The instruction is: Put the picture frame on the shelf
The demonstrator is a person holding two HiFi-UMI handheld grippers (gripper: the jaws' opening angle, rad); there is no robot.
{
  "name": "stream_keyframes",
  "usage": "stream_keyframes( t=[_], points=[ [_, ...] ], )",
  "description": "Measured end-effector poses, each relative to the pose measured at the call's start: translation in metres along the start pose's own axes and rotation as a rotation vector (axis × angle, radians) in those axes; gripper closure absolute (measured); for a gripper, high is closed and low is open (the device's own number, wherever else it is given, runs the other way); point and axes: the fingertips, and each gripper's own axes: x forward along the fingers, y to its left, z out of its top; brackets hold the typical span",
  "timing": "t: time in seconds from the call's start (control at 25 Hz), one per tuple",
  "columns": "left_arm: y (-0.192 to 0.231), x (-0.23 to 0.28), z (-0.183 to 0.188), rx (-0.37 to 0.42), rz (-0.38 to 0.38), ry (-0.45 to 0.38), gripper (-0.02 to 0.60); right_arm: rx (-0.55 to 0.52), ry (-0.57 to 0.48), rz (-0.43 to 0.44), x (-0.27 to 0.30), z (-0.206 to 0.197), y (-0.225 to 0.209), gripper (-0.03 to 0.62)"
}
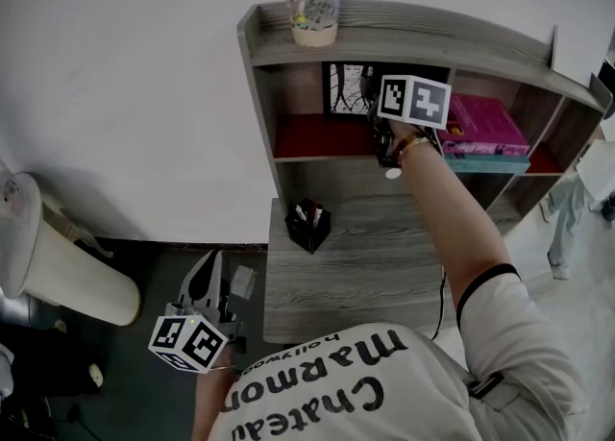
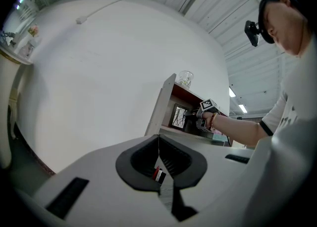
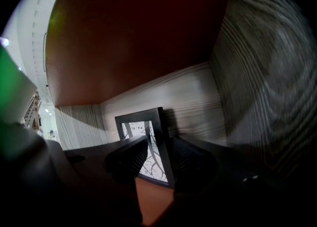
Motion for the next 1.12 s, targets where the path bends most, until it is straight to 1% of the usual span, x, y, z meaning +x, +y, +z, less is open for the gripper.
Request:
stream_keyframes(
  t=[0.24,0.32,0.6,0.68,0.92,1.12],
  points=[
    [-0.0034,0.0050,0.0009,0.002,-0.007,0.002,0.564,-0.006,-0.007,0.004,-0.0012,0.0049,-0.0004,0.427],
    [-0.0035,0.0052,0.0011,0.001,-0.006,0.002,0.565,-0.002,0.002,0.012,-0.0009,0.0047,0.0007,0.456],
    [-0.0057,0.0080,0.0035,0.005,-0.019,-0.003,0.564,0.010,0.025,0.017,-0.0016,0.0049,0.0002,0.473],
    [-0.0067,0.0081,0.0037,0.007,-0.024,-0.006,0.565,0.022,0.032,0.013,-0.0035,0.0042,-0.0001,0.488],
    [-0.0066,0.0064,0.0037,0.005,-0.026,-0.004,0.565,0.056,0.050,0.018,-0.0074,0.0037,0.0026,0.491],
    [-0.0044,0.0046,0.0049,0.001,-0.021,-0.002,0.565,0.129,0.076,0.032,-0.0103,0.0011,0.0044,0.490]
  ],
)
